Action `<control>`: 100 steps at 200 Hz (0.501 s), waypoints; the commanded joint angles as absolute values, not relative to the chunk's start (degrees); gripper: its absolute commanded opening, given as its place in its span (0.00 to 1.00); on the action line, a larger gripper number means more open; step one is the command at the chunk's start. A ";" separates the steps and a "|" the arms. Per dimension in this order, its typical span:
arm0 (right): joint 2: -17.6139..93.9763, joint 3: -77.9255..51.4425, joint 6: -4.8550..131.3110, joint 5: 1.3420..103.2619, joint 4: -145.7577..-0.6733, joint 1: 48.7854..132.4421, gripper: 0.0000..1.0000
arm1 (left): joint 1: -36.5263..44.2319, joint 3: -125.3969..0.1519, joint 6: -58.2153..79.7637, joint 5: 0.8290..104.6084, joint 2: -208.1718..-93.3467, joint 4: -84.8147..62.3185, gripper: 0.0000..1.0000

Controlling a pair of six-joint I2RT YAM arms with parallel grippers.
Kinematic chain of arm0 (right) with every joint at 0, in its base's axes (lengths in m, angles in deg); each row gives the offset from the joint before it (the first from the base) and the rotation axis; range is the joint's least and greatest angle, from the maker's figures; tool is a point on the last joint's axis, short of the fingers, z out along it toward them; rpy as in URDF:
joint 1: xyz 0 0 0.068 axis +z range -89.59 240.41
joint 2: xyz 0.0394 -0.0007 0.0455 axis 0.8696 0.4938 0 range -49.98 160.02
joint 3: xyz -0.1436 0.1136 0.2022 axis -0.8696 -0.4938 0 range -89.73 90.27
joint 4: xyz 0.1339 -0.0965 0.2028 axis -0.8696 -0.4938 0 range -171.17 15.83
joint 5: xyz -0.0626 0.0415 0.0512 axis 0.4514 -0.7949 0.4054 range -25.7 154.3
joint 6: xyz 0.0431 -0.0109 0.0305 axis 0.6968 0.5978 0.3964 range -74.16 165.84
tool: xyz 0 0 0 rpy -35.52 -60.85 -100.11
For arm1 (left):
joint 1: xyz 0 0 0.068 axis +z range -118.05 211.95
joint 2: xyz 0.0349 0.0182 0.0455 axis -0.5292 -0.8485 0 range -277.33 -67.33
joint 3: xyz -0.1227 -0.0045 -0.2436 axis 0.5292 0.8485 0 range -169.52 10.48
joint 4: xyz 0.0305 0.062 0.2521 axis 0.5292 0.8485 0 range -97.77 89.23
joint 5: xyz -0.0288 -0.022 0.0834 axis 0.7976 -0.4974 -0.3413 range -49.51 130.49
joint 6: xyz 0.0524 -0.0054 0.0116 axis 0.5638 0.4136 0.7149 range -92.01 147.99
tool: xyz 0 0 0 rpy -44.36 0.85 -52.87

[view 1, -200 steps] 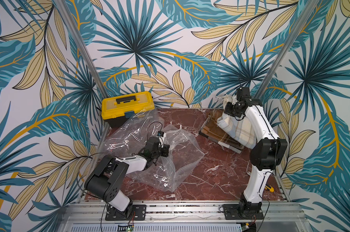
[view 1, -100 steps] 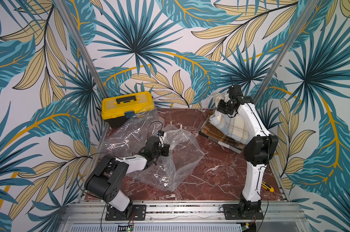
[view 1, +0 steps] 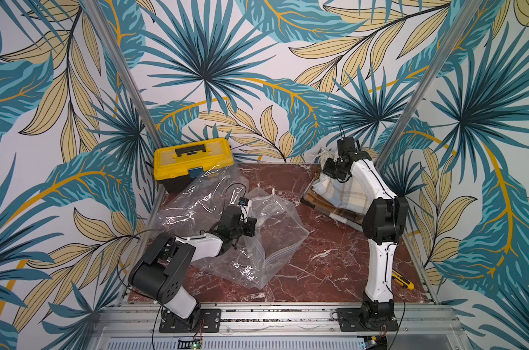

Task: Take the blanket out of the vacuum bag
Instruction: Place the blanket at the corner of the board.

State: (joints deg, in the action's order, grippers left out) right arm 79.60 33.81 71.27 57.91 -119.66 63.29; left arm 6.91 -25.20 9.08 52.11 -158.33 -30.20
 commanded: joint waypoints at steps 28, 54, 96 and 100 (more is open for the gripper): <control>80.68 31.04 73.19 52.06 -112.03 63.40 0.00 | 7.12 -25.90 9.45 52.82 -159.41 -29.62 0.00; 77.04 27.92 70.86 55.10 -112.91 63.44 0.44 | 7.17 -26.47 9.38 53.48 -159.22 -28.84 0.00; 55.18 6.25 66.39 70.45 -108.04 63.14 0.84 | 6.72 -27.63 8.99 54.37 -158.30 -26.33 0.00; 53.28 4.64 66.30 72.48 -108.71 63.11 0.85 | 6.58 -27.70 9.01 54.32 -158.10 -25.95 0.00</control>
